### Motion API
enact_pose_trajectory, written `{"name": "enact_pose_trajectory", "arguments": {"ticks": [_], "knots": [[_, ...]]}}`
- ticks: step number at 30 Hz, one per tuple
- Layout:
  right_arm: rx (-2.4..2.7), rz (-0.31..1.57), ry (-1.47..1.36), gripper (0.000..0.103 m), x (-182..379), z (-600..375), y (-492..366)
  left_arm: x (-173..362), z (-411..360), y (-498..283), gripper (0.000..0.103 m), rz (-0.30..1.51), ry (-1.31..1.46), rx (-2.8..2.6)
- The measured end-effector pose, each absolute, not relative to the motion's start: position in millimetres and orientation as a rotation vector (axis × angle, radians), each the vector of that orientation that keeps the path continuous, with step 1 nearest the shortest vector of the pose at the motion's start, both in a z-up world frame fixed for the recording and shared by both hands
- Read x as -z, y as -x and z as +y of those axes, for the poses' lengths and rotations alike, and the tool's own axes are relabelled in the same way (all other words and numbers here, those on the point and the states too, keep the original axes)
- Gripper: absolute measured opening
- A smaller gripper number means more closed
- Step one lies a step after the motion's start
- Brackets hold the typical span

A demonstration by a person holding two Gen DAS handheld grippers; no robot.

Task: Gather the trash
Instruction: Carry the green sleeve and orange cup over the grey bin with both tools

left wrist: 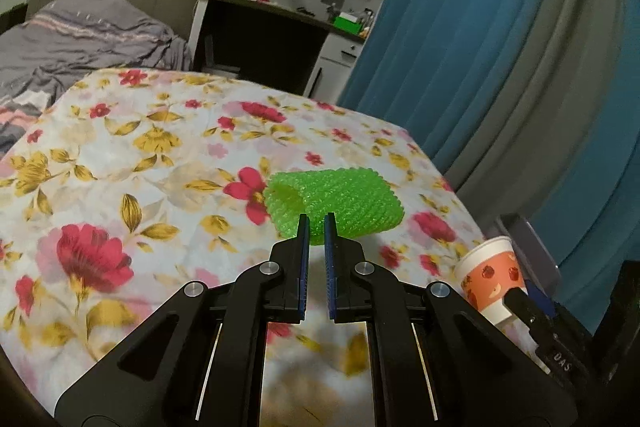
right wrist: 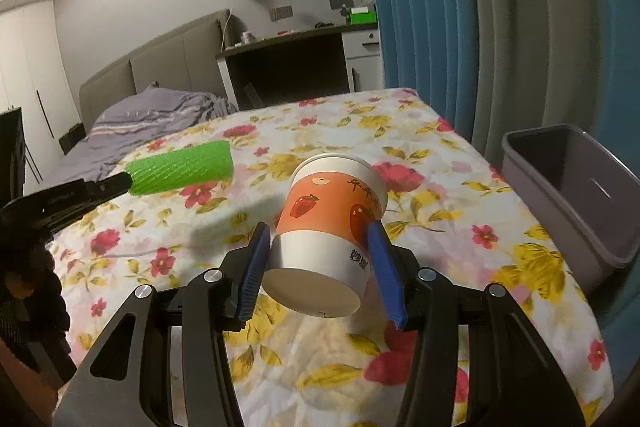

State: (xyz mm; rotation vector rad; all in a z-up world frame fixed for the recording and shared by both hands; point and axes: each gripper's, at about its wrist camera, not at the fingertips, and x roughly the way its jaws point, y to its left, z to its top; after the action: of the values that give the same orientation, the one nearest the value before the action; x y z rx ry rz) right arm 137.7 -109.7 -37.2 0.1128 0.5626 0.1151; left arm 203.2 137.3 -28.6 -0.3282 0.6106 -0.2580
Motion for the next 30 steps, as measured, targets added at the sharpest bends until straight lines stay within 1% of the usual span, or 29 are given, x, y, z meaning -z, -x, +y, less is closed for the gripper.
{"name": "enact_pose_trajectory", "arguments": {"ticks": [12, 22, 30], "knots": [[-0.094, 0.481, -0.124, 0.050, 8, -144, -90, 2, 63, -151, 0.007, 0.554, 0.225, 0.327], [-0.049, 0.426, -0.146, 0.050, -5, -180, -68, -8, 6, -135, 0.007, 0.551, 0.179, 0.401], [0.013, 0.366, -0.168, 0.050, -17, -217, -62, -16, -43, -138, 0.007, 0.549, 0.142, 0.463]]}}
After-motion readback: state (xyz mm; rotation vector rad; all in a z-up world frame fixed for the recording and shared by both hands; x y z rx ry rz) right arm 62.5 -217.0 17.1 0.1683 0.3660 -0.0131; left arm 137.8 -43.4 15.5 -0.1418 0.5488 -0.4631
